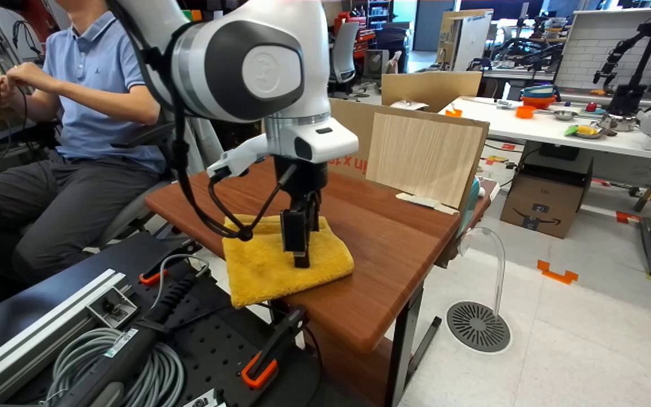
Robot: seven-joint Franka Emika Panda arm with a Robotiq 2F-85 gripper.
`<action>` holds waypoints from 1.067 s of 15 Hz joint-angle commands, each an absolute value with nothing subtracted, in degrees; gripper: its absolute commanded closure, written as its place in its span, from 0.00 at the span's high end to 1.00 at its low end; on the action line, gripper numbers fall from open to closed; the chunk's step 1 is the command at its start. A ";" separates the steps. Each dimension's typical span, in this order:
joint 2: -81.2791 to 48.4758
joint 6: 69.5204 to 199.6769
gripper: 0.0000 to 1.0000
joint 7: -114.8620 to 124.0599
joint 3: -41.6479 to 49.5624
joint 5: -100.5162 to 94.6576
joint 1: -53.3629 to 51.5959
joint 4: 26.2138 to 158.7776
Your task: Use the towel to wipe the table
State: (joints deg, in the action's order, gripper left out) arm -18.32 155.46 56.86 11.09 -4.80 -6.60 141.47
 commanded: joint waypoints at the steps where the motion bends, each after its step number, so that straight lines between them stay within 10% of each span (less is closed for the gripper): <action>1: -16.34 161.92 1.00 58.23 12.33 -11.72 -11.10 146.55; 16: -17.25 164.37 1.00 61.01 3.94 -3.38 -15.93 137.05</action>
